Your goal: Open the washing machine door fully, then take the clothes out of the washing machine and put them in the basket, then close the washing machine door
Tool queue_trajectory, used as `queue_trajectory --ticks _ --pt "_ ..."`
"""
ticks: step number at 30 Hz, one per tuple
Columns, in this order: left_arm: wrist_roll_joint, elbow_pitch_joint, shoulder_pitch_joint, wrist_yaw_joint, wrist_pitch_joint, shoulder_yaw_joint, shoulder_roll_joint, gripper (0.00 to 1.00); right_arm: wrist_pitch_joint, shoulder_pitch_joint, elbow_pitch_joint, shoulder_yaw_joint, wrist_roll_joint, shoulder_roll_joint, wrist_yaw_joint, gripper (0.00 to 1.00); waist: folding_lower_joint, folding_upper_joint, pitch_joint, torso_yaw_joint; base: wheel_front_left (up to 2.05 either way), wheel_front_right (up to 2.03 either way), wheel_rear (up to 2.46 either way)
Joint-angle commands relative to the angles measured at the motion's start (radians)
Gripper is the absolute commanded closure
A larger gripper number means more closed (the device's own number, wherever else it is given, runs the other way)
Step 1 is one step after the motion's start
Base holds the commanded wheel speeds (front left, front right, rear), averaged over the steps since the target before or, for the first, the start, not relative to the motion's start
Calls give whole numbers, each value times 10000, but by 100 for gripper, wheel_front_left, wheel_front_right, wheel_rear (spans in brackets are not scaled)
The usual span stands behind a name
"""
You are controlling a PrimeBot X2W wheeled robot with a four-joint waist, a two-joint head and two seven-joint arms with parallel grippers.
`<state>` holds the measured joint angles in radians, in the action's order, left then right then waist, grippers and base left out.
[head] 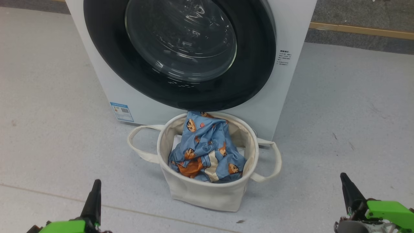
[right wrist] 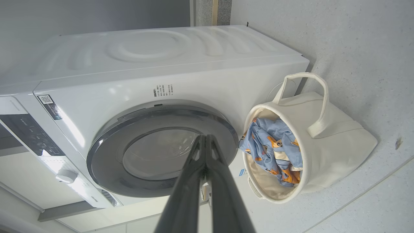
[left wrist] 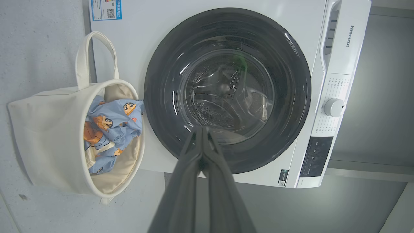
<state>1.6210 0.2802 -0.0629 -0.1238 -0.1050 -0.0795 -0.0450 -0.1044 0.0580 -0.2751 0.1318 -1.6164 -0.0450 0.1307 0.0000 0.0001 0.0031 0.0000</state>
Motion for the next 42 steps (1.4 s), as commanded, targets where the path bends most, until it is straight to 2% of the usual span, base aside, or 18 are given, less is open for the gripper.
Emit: queue_trajectory --ticks 1,42 --pt "-122 -352 -450 -69 -80 -340 -62 100 -84 499 303 -185 74 -64 0 100 0 -1 0 0 0 0 0" --pt "-128 -352 -451 -69 -86 -347 -58 100 -91 500 303 -177 81 -58 0 100 0 -1 0 0 0 0 0"
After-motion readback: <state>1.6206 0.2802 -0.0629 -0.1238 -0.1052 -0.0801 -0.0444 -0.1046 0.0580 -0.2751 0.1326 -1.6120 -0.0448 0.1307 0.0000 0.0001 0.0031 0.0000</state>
